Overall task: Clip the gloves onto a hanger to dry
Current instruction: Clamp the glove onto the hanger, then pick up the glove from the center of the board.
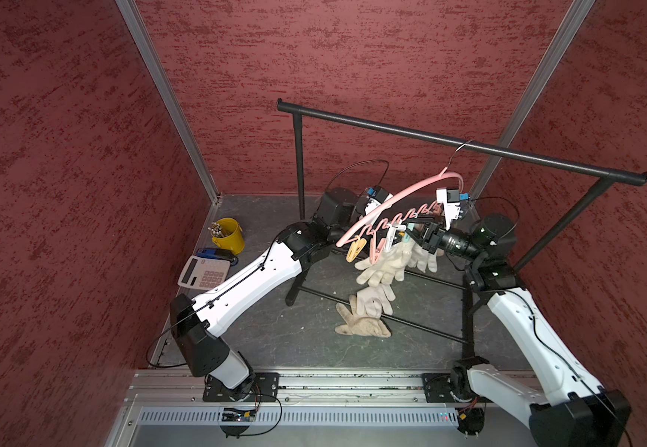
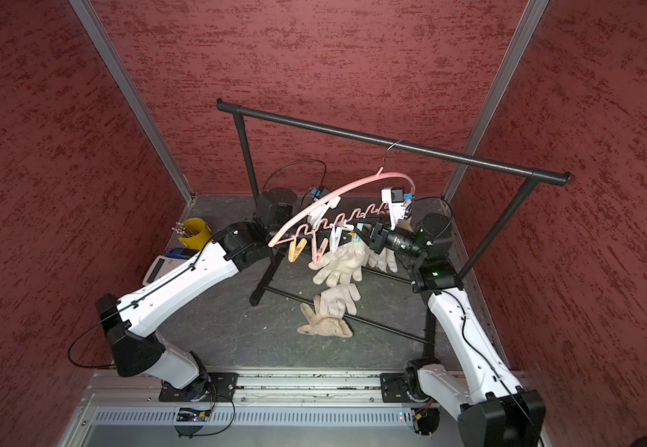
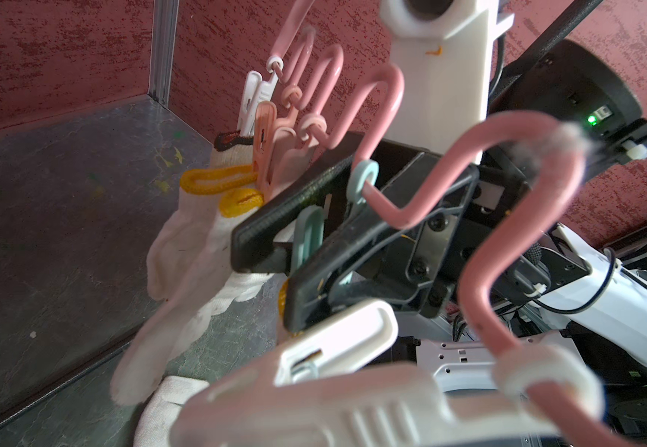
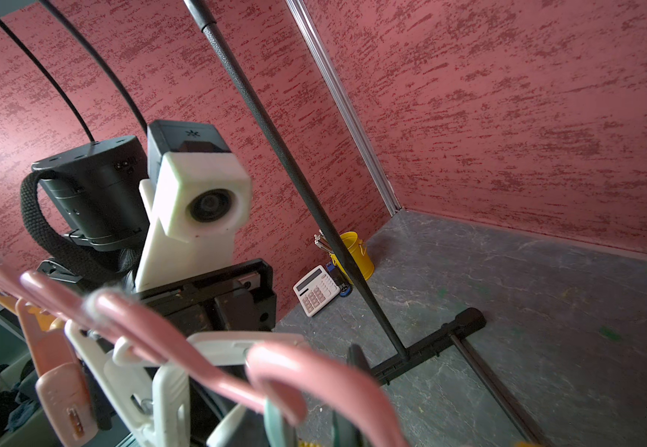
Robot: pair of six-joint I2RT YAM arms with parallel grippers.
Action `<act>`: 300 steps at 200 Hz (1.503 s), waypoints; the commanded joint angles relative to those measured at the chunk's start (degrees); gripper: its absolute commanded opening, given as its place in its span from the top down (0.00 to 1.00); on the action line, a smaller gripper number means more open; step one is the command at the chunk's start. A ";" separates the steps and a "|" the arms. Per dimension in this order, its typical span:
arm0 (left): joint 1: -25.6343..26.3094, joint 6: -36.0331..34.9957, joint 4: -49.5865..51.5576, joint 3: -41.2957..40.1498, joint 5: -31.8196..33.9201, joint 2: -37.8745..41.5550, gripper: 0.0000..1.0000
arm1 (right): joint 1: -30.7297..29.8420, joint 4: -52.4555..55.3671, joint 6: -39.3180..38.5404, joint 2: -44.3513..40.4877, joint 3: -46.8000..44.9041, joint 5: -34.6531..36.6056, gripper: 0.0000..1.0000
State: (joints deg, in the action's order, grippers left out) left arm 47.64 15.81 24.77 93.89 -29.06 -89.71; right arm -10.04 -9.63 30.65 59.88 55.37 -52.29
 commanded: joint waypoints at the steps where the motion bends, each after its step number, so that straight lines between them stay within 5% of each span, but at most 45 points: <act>1: 0.35 0.12 -2.97 0.10 0.82 1.27 1.00 | -0.11 0.31 -0.53 -0.73 0.16 0.74 0.68; 41: 0.21 0.69 -3.92 -1.98 2.86 2.50 0.91 | -0.07 4.83 -2.47 -1.24 1.26 2.67 0.51; 108: -1.14 0.64 -7.49 -9.02 10.02 8.15 0.58 | 0.13 18.88 -6.72 -7.42 2.24 11.09 0.38; 148: -2.80 1.03 -9.40 -15.31 14.34 13.85 0.45 | 0.23 29.71 -6.93 -14.86 1.67 21.12 0.34; 199: -9.23 10.69 -12.56 -26.89 16.78 24.71 0.25 | 0.23 40.84 -0.87 -26.75 1.11 38.22 0.32; 246: -13.34 19.74 -9.61 -35.51 14.31 32.32 0.29 | 0.21 48.10 7.39 -33.83 -2.50 46.49 0.34; 300: -7.62 33.45 7.90 -39.54 16.67 28.53 0.33 | 0.23 54.06 18.96 -40.93 -10.83 49.63 0.39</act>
State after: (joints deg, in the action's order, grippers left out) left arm 37.56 40.71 23.33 57.01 -12.95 -58.94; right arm -9.91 39.83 42.35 21.32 46.94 -5.80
